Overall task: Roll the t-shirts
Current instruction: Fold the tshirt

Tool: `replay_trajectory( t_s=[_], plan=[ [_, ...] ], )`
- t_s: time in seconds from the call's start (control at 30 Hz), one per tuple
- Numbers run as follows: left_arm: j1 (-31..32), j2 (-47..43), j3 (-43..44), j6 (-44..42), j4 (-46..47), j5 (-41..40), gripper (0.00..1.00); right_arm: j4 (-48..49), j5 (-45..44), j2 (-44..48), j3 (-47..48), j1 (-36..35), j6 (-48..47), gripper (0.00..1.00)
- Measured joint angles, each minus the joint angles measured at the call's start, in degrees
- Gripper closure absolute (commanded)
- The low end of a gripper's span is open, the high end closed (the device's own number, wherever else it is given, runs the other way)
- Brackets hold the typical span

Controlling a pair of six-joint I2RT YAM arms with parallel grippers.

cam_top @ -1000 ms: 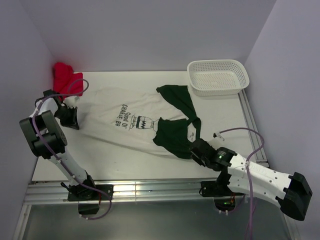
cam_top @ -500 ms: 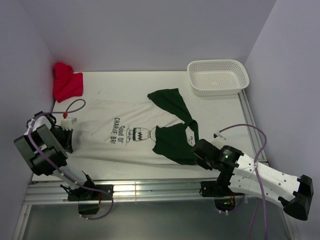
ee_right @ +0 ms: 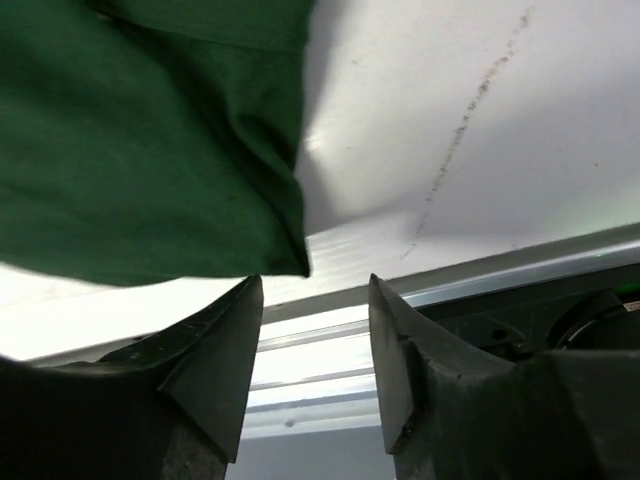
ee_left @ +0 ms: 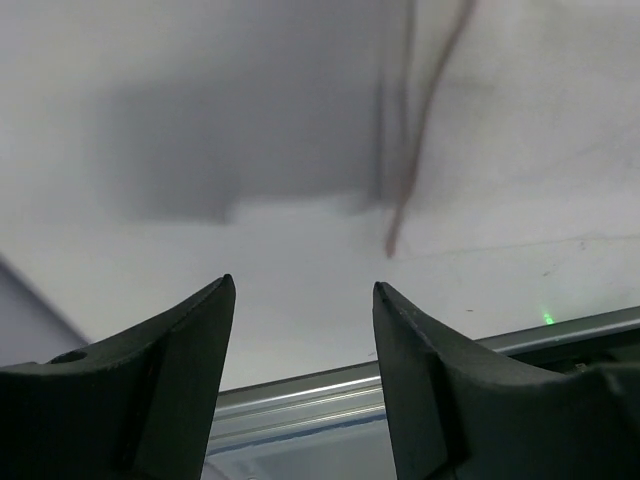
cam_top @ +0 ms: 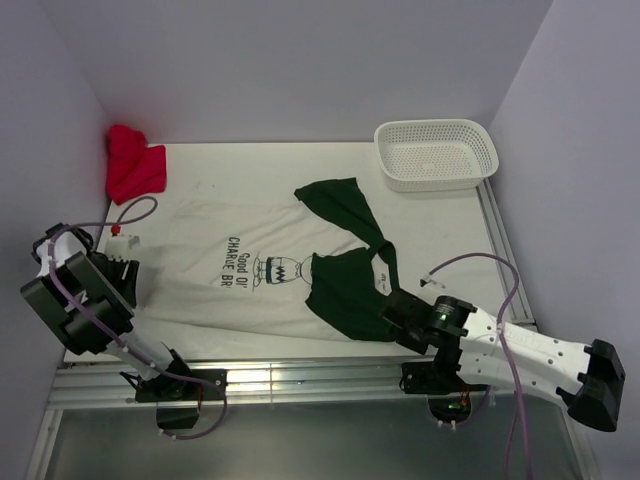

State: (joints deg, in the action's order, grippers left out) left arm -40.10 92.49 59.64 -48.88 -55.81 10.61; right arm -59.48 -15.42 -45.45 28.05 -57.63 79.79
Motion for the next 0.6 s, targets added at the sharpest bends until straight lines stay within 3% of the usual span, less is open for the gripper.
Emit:
replay_trajectory(
  t_s=[0.17, 0.27, 0.47, 0.6],
  plan=[
    [-0.7, 3.0, 11.5, -0.3, -4.1, 1.5, 0.36, -0.4, -2.0, 3.3, 4.6, 1.9, -2.8, 0.43],
    [1.4, 6.1, 20.0, 1.4, -5.3, 3.3, 0.35, 2.8, -2.7, 0.3, 10.2, 8.9, -9.0, 0.43],
    [12.9, 13.7, 33.8, 9.7, -2.0, 5.7, 0.33, 17.0, 0.7, -18.6, 23.9, 26.2, -24.9, 0.45],
    [18.3, 23.0, 47.0, 15.8, 1.0, 10.1, 0.32, 24.9, 3.1, -33.7, 35.1, 32.6, -33.3, 0.46]
  ],
)
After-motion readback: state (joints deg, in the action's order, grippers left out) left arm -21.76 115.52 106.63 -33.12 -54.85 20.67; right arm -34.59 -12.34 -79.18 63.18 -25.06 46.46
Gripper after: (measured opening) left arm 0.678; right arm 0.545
